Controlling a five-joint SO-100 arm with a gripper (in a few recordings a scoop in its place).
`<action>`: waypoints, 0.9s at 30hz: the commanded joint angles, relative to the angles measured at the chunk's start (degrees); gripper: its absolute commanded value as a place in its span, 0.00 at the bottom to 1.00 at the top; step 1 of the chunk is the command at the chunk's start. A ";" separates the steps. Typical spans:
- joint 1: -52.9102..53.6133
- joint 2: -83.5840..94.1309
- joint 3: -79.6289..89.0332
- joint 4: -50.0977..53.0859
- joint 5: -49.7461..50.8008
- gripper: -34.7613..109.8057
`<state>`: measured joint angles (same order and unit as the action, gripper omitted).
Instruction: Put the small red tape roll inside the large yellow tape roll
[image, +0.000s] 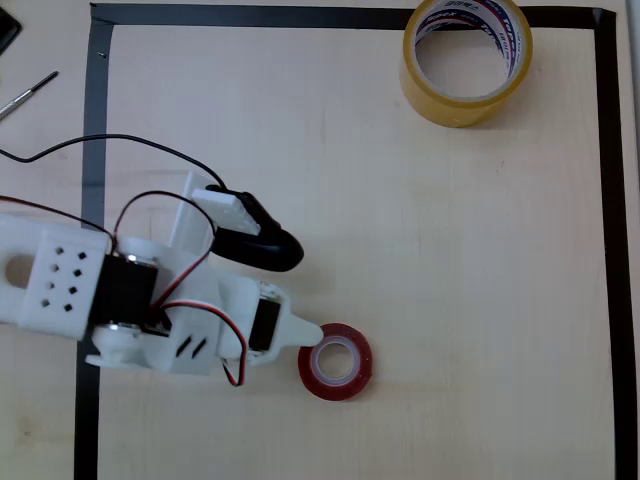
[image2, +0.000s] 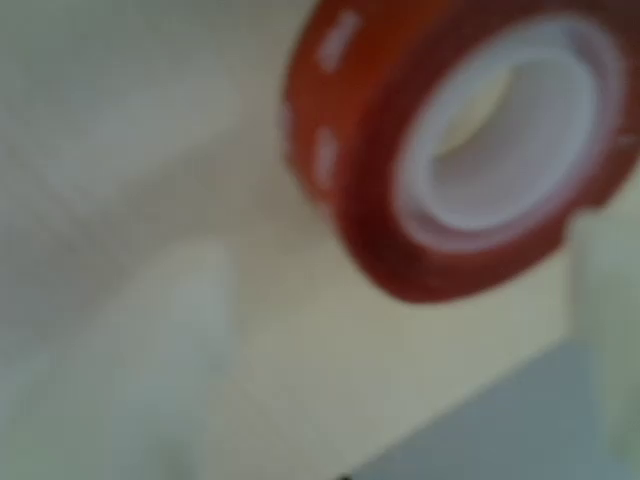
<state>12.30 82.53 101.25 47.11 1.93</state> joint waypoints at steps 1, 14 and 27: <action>1.32 1.58 -4.66 -1.41 2.02 0.36; 2.37 -4.48 -8.26 -2.64 2.02 0.37; 2.90 -11.95 -14.85 -0.70 2.02 0.37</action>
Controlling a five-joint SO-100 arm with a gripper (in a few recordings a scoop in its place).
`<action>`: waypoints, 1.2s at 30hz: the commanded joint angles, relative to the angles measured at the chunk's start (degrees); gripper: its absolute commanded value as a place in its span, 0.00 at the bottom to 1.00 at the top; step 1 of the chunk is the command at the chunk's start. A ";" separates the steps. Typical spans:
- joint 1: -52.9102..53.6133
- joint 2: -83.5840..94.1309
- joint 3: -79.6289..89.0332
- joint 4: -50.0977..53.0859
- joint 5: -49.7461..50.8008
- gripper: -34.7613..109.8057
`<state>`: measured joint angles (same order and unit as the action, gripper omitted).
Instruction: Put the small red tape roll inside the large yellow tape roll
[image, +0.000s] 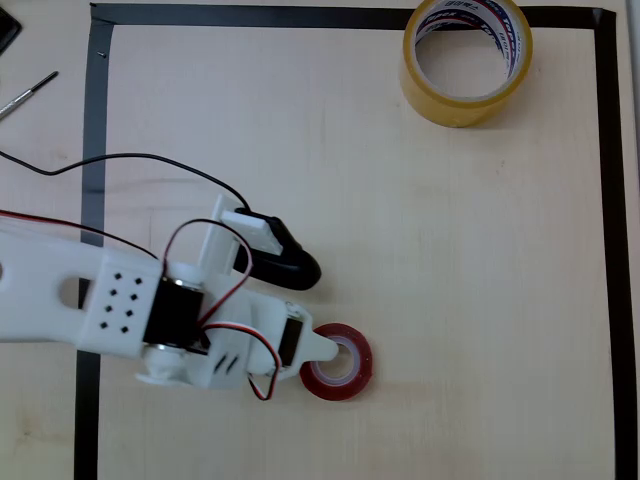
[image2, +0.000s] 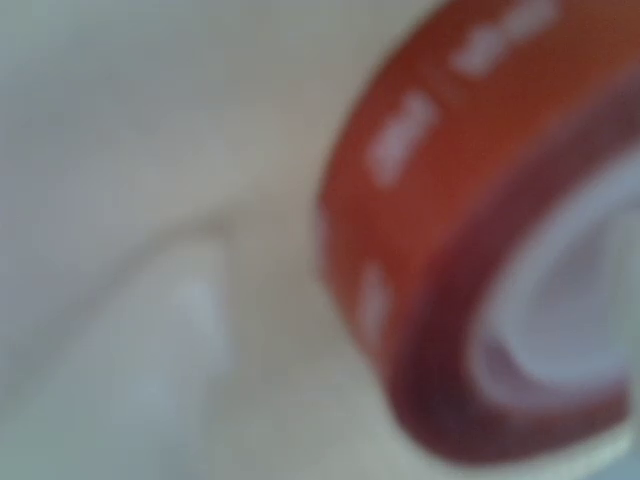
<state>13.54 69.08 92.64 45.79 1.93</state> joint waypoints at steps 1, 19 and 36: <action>1.76 1.23 -6.42 0.62 2.02 0.37; -4.92 11.34 0.53 2.11 2.02 0.24; -31.64 2.02 -37.79 10.72 1.41 0.24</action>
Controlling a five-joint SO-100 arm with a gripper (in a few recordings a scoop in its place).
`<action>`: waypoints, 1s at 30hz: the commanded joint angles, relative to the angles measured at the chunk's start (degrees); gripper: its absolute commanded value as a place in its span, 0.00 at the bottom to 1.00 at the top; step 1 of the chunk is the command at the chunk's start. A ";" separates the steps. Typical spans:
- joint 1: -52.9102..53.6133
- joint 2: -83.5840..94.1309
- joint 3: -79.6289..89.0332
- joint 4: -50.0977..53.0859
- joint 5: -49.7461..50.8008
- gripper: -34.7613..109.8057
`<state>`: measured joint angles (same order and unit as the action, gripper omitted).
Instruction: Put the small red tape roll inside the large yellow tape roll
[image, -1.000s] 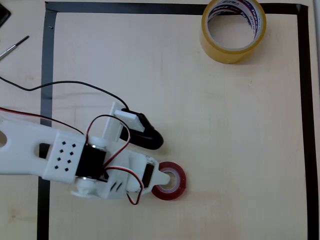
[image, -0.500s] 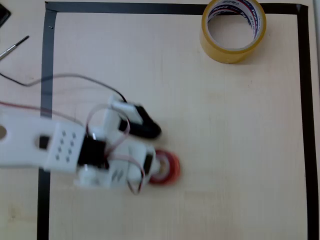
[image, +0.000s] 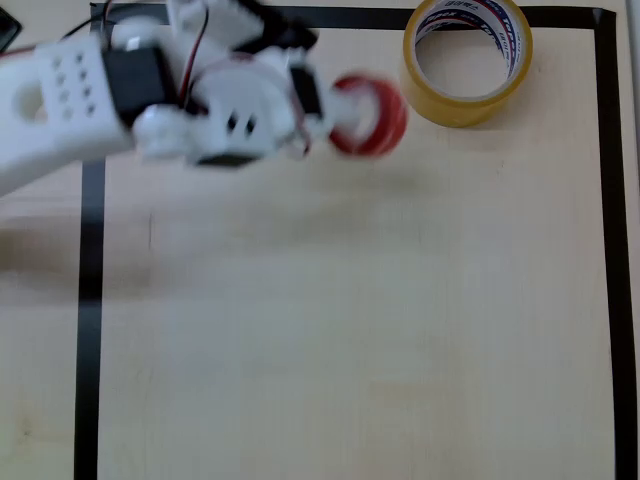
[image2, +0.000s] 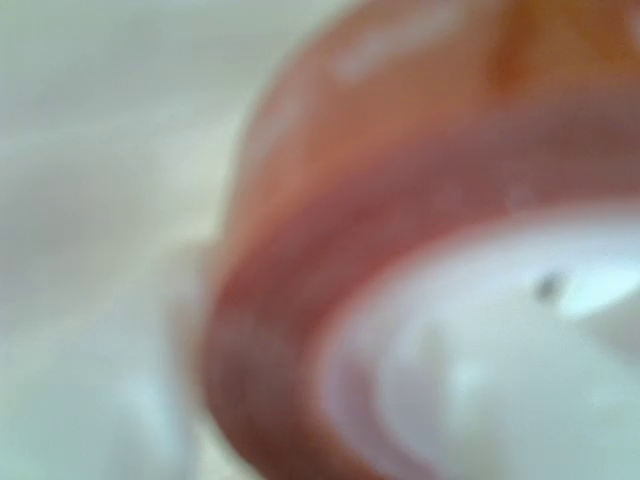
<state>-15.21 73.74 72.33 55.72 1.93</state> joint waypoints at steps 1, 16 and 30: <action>-3.52 -5.62 -21.97 1.49 1.41 0.24; -3.78 -45.44 -86.13 14.94 0.35 0.24; -3.69 -51.42 -86.13 0.79 0.35 0.24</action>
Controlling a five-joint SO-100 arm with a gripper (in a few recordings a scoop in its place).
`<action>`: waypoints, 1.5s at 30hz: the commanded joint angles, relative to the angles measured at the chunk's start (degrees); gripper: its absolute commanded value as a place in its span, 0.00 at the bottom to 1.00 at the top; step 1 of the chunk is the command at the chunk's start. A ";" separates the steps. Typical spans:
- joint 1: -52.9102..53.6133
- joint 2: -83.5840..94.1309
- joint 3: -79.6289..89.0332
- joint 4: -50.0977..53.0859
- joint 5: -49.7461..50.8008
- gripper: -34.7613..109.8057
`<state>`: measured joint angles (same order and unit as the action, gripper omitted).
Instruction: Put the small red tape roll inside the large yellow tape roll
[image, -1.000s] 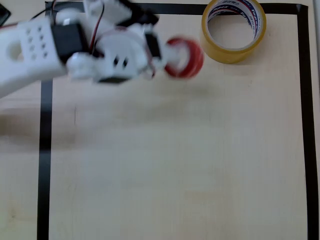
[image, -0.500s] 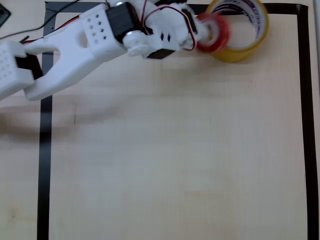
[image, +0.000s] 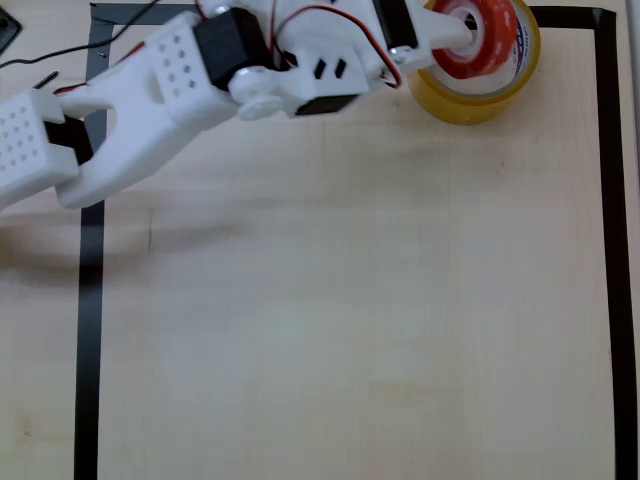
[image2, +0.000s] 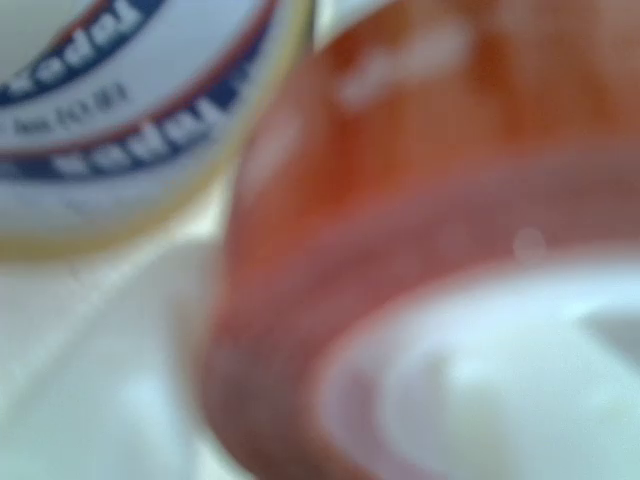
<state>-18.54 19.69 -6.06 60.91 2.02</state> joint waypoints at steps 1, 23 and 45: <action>-0.44 2.11 -7.73 -5.19 0.26 0.24; -2.11 20.39 -7.82 26.72 5.01 0.24; 3.52 89.65 87.36 15.03 11.34 0.24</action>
<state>-16.17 76.38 34.54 98.44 11.34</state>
